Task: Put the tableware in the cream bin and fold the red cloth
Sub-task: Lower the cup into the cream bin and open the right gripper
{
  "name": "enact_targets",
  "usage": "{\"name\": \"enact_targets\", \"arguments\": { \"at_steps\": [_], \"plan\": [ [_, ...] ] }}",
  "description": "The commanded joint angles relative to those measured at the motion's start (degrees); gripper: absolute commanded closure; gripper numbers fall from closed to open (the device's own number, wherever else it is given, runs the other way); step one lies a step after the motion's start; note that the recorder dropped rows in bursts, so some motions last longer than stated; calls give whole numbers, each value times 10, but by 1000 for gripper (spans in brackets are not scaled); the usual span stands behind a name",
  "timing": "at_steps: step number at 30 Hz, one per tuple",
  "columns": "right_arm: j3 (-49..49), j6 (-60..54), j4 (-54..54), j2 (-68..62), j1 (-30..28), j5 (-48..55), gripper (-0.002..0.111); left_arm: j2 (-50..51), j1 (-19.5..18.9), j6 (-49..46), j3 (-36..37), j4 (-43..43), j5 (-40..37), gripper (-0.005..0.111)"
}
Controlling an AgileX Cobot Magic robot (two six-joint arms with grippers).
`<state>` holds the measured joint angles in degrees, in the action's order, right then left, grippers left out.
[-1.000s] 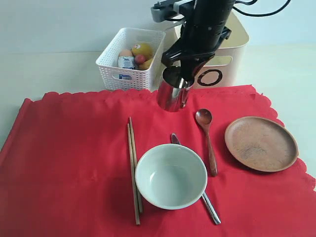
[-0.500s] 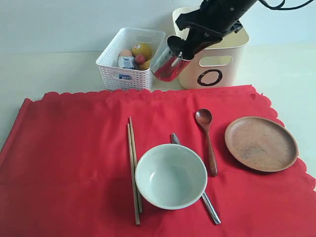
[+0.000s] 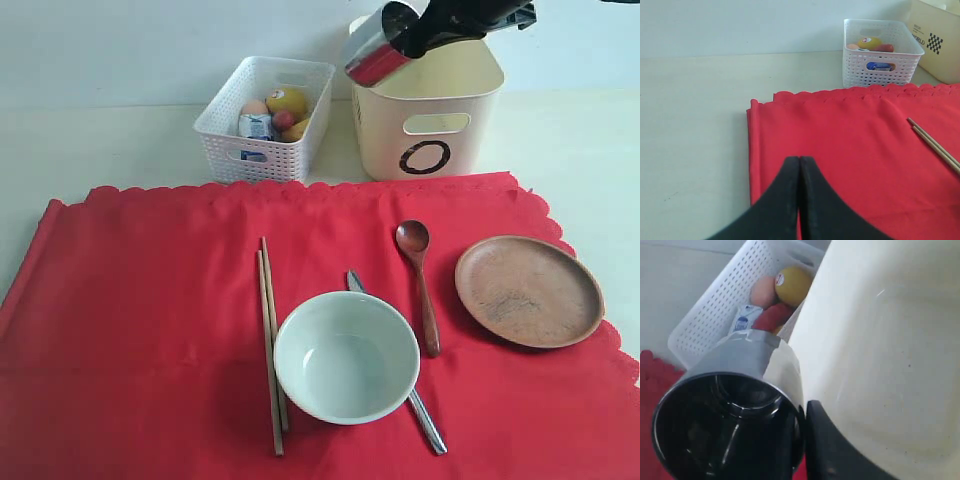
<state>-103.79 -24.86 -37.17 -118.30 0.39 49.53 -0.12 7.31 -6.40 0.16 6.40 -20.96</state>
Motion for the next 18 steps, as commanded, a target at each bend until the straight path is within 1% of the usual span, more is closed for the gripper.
{"name": "enact_targets", "arguments": {
  "at_steps": [1,8,14,18],
  "plan": [
    [-1,-6,-8,9,-2,-49,108,1,3,3,-2,-1,6,107],
    [-1,4,62,9,-2,-68,108,1,3,3,-2,-1,6,107],
    [-1,109,161,8,-2,-94,108,1,3,3,-2,-1,6,107],
    [-1,125,190,-1,-2,-90,108,1,3,3,-2,-1,6,107]
  ]
}}
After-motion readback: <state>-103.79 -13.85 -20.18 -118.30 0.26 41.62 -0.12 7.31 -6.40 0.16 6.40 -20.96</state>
